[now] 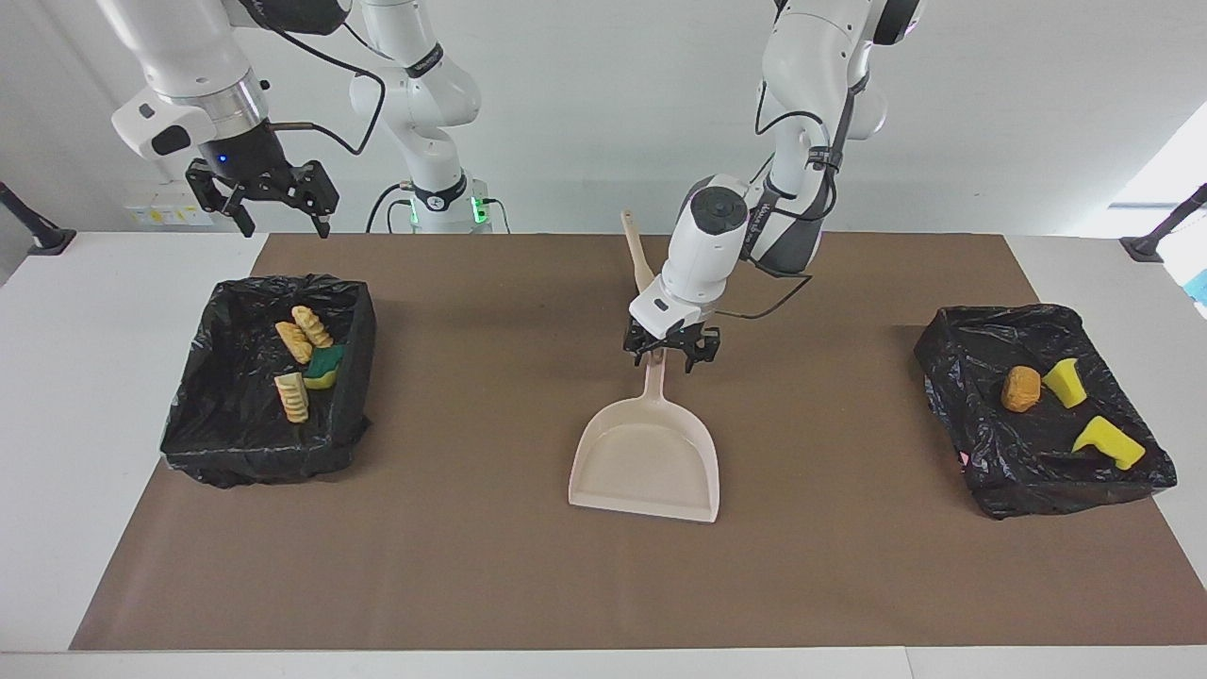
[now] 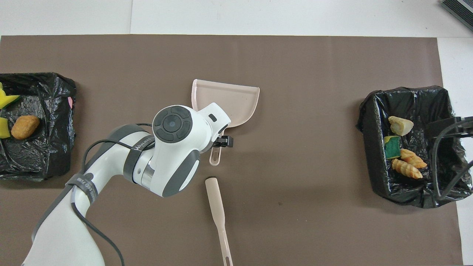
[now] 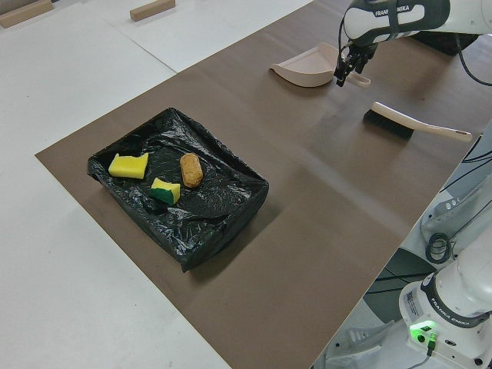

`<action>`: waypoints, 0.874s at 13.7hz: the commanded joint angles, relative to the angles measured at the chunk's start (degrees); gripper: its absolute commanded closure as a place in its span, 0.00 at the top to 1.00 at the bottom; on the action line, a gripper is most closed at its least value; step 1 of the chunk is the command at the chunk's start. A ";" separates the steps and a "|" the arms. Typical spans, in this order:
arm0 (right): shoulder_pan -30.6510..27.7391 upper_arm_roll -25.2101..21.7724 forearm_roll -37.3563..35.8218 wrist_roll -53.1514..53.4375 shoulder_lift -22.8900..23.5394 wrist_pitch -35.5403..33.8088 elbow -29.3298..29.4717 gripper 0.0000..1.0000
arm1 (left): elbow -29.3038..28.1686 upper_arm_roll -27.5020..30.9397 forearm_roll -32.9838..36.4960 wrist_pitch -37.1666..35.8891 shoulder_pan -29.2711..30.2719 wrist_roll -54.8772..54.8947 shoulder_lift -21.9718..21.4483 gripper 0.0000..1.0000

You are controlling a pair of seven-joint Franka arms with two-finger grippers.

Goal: Sweep and dump trash in bin
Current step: 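Set the dustpan down at the table center with the left gripper and release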

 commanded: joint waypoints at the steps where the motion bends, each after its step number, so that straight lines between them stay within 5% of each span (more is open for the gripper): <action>1: -0.17 0.21 0.94 0.85 -1.06 -0.27 -1.00 1.00 | 0.39 0.07 -0.15 -5.79 5.02 0.27 -4.18 1.00; 12: -0.17 0.21 1.03 0.85 -1.06 -0.27 -1.00 1.00 | 2.40 0.07 0.03 -23.09 25.59 28.73 -13.07 1.00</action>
